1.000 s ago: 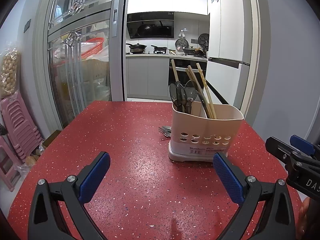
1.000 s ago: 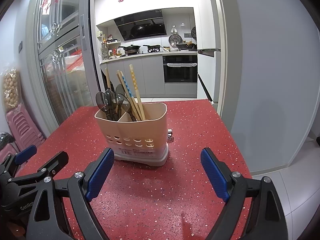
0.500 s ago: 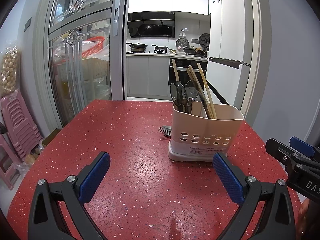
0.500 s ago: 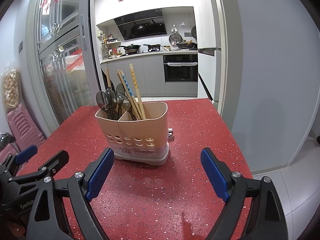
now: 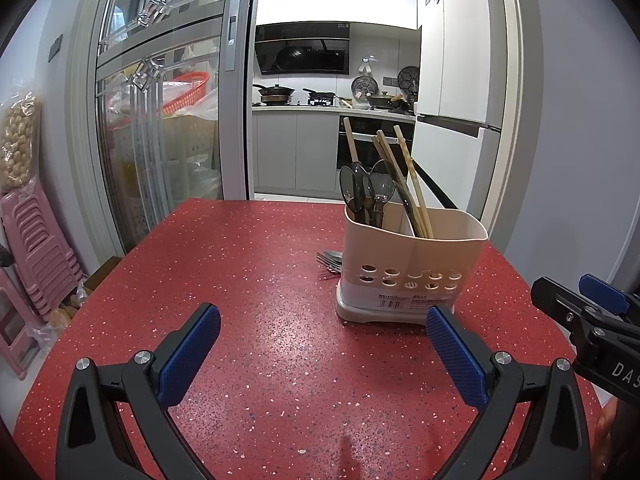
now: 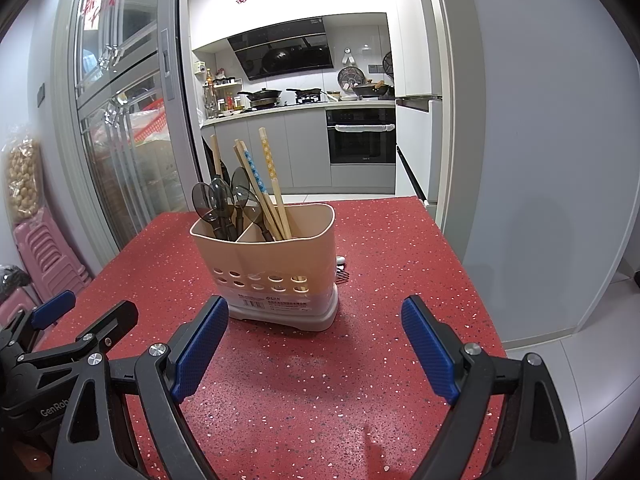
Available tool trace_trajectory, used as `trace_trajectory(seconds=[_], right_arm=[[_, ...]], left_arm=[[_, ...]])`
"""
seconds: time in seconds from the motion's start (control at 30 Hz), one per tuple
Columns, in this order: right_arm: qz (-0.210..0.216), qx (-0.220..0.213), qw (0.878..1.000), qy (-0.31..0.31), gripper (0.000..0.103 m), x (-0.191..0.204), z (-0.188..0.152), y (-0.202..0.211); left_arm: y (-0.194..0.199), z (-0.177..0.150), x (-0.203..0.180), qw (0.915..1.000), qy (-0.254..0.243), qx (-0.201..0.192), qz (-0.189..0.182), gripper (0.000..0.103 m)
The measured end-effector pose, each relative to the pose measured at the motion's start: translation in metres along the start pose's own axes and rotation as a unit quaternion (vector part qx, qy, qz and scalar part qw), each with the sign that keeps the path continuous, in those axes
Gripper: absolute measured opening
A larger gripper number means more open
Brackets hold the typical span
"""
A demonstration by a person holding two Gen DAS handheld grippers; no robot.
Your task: Organize utensils
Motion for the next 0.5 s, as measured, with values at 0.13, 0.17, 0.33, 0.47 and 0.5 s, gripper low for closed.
trace_trajectory(seconds=[0.13,0.17,0.33,0.47,0.5], right_arm=[[0.000,0.000,1.000,-0.001,0.090,0.0002,-0.0002,0.0002],[0.000,0.000,1.000,-0.001,0.090,0.0002,-0.0002,0.0003],[0.000,0.000,1.000,-0.001,0.090,0.0004,-0.0004,0.0001],[0.000,0.001,1.000,-0.001,0.090,-0.0001,-0.0002,0.0000],[0.000,0.000,1.000,-0.001,0.090,0.0001,-0.0002,0.0001]], left_arm=[[-0.0005,0.0001,-0.0013,1.0000,-0.002,0.000,0.000,0.103],[-0.0006,0.0000,-0.0019,1.0000,-0.002,0.001,0.000,0.103],[-0.0005,0.0001,-0.0015,1.0000,-0.001,0.001,0.000,0.103],[-0.0004,0.0002,-0.0020,1.0000,-0.002,0.001,0.000,0.103],[-0.0006,0.0005,-0.0020,1.0000,-0.002,0.001,0.000,0.103]])
Point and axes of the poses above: each gripper's, at about its wrist camera, not at the fingertips, and y roughly against the way its jaws point, x to its left, z to its top, the point moved 7 cm from there along -y, roughly the way its jaws point, and after that the axes turned 1 degree about z, right-handed, at the moved point
